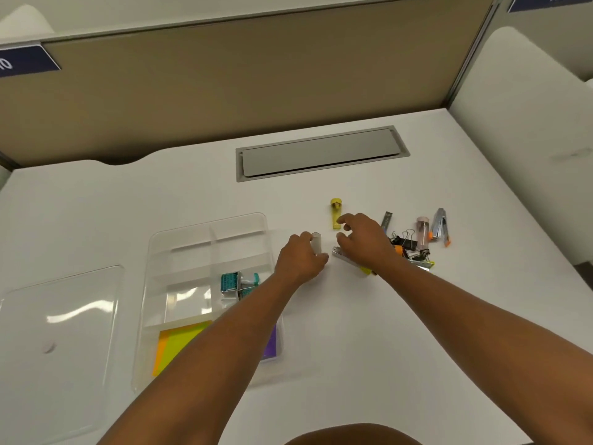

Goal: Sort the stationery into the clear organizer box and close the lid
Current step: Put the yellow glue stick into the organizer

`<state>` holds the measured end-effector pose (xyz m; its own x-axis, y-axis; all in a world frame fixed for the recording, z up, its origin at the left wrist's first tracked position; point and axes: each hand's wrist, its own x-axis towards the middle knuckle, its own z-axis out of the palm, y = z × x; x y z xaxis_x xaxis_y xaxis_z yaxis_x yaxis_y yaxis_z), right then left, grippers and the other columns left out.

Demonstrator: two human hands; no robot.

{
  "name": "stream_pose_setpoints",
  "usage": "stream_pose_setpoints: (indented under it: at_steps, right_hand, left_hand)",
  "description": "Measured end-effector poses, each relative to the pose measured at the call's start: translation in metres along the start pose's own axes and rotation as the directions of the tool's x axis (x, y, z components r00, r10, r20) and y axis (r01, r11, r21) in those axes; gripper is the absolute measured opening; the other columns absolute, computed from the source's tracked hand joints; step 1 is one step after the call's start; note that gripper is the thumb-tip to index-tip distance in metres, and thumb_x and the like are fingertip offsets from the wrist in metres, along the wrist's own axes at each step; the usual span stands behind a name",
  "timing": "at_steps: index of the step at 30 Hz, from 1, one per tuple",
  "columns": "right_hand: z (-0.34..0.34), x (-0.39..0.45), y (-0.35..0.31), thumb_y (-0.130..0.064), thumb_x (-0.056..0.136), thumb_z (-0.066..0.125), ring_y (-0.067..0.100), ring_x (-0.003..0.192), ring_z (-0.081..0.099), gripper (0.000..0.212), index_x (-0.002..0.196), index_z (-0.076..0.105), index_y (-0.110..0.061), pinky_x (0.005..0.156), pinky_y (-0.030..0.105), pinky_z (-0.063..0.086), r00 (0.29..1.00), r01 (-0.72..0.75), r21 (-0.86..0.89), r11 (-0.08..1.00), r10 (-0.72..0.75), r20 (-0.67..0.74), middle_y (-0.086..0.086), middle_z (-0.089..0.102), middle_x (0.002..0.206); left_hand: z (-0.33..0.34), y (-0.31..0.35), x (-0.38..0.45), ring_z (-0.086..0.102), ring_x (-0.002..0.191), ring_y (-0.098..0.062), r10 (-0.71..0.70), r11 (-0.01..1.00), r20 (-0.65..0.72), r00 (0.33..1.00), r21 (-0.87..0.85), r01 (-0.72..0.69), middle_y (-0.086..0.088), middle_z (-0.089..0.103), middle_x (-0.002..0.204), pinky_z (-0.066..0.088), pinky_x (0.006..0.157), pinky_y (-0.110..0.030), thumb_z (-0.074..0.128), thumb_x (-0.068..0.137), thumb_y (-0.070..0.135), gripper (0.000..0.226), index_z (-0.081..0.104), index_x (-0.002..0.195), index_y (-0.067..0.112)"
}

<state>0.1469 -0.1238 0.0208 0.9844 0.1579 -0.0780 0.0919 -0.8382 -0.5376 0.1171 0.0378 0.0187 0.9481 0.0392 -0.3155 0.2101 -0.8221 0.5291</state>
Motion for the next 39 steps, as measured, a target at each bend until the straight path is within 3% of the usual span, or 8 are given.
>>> stream_pose_setpoints:
  at_steps: [7,14,17,21,28,33,35,39]
  right_hand:
    - [0.007,0.032,0.005,-0.03,0.091,0.055,0.036,0.104,0.054,0.059,0.144,0.036,-0.014,0.08,0.038,0.044,0.996,0.032,-0.118,0.993,-0.022,0.083,0.019,0.048,0.121]
    - [0.017,0.056,0.001,-0.044,0.088,0.065,0.041,0.117,0.051,0.082,0.149,0.02,-0.012,0.091,0.045,0.045,0.994,-0.113,0.021,0.993,0.113,-0.007,0.022,0.043,0.135]
    - [0.019,0.064,0.001,-0.045,0.089,0.062,0.041,0.115,0.052,0.081,0.15,0.018,-0.013,0.089,0.044,0.046,0.994,-0.105,-0.065,0.992,0.106,0.021,0.021,0.043,0.134]
    - [0.022,0.066,-0.003,-0.027,0.091,0.06,0.038,0.109,0.055,0.066,0.146,0.026,-0.016,0.081,0.04,0.047,0.99,-0.042,-0.192,0.981,0.067,0.127,0.019,0.046,0.128]
    - [0.018,0.043,-0.016,-0.024,0.086,0.061,0.033,0.108,0.057,0.067,0.145,0.032,-0.017,0.083,0.037,0.045,0.971,-0.16,0.098,0.982,0.139,0.197,0.016,0.055,0.125]
    - [0.012,0.008,-0.058,-0.018,0.085,0.06,0.019,0.081,0.066,0.052,0.136,0.047,-0.022,0.064,0.029,0.053,0.923,-0.382,0.695,0.61,0.22,0.315,0.005,0.064,0.103]
    - [0.014,-0.006,-0.075,-0.015,0.087,0.058,0.018,0.079,0.067,0.049,0.136,0.049,-0.019,0.066,0.03,0.054,0.924,-0.382,0.792,0.477,0.192,0.331,0.005,0.066,0.101]
    - [0.027,-0.029,-0.112,-0.013,0.092,0.058,0.024,0.087,0.069,0.047,0.137,0.048,-0.019,0.071,0.03,0.055,0.924,-0.38,0.841,0.385,0.113,0.366,0.013,0.065,0.113]
  left_hand:
    - [0.007,0.007,0.011,0.06,0.101,-0.029,-0.03,0.997,-0.04,0.999,0.069,0.032,-0.01,0.059,0.11,0.04,0.072,-0.03,0.066,0.081,0.032,0.045,0.053,0.119,0.011]
    - [-0.005,0.012,0.005,0.058,0.082,-0.013,-0.07,0.982,-0.145,0.987,-0.186,0.042,0.002,0.065,0.101,0.037,0.067,-0.023,0.067,0.075,0.03,0.044,0.059,0.117,0.017]
    - [-0.011,0.013,-0.002,0.061,0.079,-0.008,-0.047,0.956,-0.177,0.983,-0.293,-0.007,0.003,0.064,0.105,0.041,0.067,-0.016,0.067,0.079,0.028,0.046,0.057,0.123,0.019]
    - [-0.019,0.004,-0.012,0.063,0.081,-0.01,-0.028,0.943,-0.214,0.976,-0.329,-0.045,0.003,0.062,0.109,0.05,0.075,-0.022,0.065,0.084,0.025,0.046,0.055,0.127,0.018]
    - [-0.025,-0.017,-0.03,0.062,0.085,-0.007,-0.041,0.919,-0.291,0.956,-0.385,-0.078,0.003,0.063,0.113,0.05,0.076,-0.02,0.064,0.087,0.024,0.047,0.053,0.132,0.02]
    - [-0.042,-0.035,-0.045,0.061,0.084,-0.001,-0.041,0.906,-0.331,0.943,-0.411,-0.105,0.01,0.062,0.111,0.047,0.073,-0.012,0.063,0.088,0.026,0.049,0.052,0.136,0.024]
    - [-0.052,-0.05,-0.053,0.06,0.082,0.002,-0.041,0.911,-0.352,0.935,-0.397,-0.109,0.011,0.062,0.112,0.045,0.073,-0.01,0.063,0.088,0.027,0.05,0.052,0.136,0.024]
    - [-0.077,-0.087,-0.069,0.063,0.083,-0.002,-0.076,0.913,-0.35,0.934,-0.401,-0.076,0.008,0.065,0.114,0.048,0.07,-0.01,0.066,0.086,0.027,0.05,0.055,0.134,0.022]
